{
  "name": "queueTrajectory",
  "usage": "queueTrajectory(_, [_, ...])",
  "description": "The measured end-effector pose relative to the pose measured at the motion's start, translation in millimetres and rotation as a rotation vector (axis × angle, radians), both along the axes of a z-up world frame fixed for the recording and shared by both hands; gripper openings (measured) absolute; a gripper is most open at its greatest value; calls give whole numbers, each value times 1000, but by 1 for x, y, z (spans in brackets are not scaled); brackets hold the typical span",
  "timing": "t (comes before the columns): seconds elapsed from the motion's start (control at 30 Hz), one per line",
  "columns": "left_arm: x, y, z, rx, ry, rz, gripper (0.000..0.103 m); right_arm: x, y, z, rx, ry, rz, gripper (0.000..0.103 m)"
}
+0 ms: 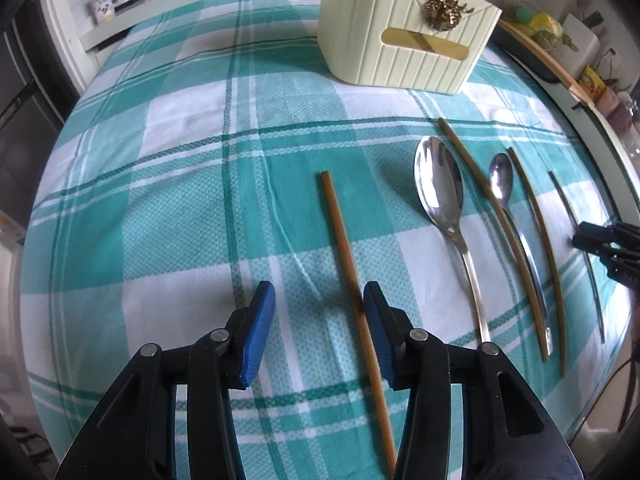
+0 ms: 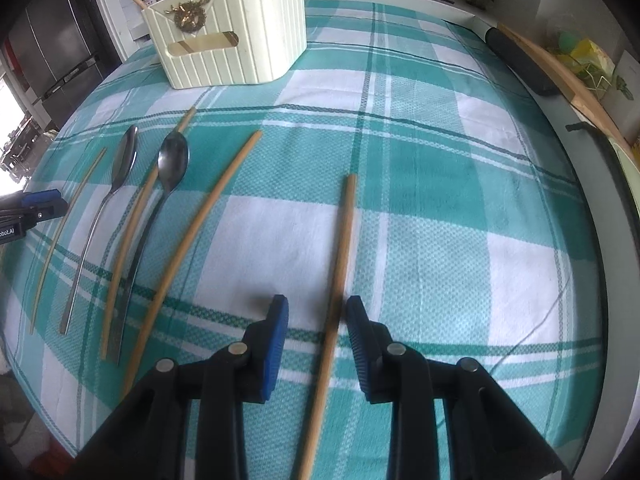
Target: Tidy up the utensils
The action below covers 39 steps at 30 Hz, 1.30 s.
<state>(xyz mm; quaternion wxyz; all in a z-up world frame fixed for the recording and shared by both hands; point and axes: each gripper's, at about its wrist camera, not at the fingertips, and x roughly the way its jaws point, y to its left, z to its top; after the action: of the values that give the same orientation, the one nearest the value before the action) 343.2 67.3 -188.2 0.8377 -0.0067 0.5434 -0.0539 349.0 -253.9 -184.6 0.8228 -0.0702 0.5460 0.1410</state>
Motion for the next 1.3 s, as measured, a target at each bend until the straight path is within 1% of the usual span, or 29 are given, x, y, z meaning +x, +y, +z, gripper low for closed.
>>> queueTrajectory(0.03, [5,-1,-1,10,-1,-1,46,7,2,0,1,4,2,31])
queueTrajectory(0.1, [14,-5,0,32,3,-8,42,20,6,0,-1,14,13,31])
queueTrajectory(0.17, [22,-10,-1,55,13,-25,42,33,9,1,5,18,13,30])
queueTrajectory(0.2, [26,-12,-1,66,14,-31,39,39,10,0,1,24,10,29])
queueTrajectory(0.23, [28,-14,-1,70,17,-35,33,44,11,-1,2,26,4,29])
queueTrajectory(0.27, [30,-16,0,66,17,-40,18,48,12,-1,-8,15,-2,23])
queueTrajectory(0.3, [32,-17,0,56,22,-45,7,52,13,-1,-18,6,-5,11])
queueTrajectory(0.33, [33,-17,0,50,22,-39,6,55,12,-1,-9,9,-11,6])
queueTrajectory(0.37, [33,-16,2,45,15,-27,4,57,11,0,3,9,-26,6])
queueTrajectory(0.43, [30,-14,6,32,-6,-12,4,58,7,1,18,-2,-48,6])
queueTrajectory(0.53, [21,-8,24,12,-67,12,4,53,-1,14,79,-49,-68,6])
queueTrajectory(0.6, [11,-4,43,1,-121,23,4,45,-7,30,131,-96,-75,6])
queueTrajectory(0.7, [-7,-1,73,-12,-203,34,4,31,-14,58,181,-171,-73,6])
queueTrajectory(0.87, [-35,3,114,-56,-306,41,4,-3,-24,106,247,-299,-56,6])
queueTrajectory(1.03, [-63,5,143,-114,-389,43,4,-46,-31,148,255,-466,-36,6])
queueTrajectory(1.1, [-71,6,150,-131,-416,45,4,-59,-33,158,249,-525,-35,5])
queueTrajectory(1.2, [-81,6,160,-136,-461,50,4,-74,-32,168,242,-604,-31,5])
queueTrajectory(1.23, [-83,5,163,-139,-470,48,4,-77,-30,170,240,-617,-24,5])
queueTrajectory(1.3, [-85,4,166,-141,-477,45,4,-74,-25,169,225,-588,6,5])
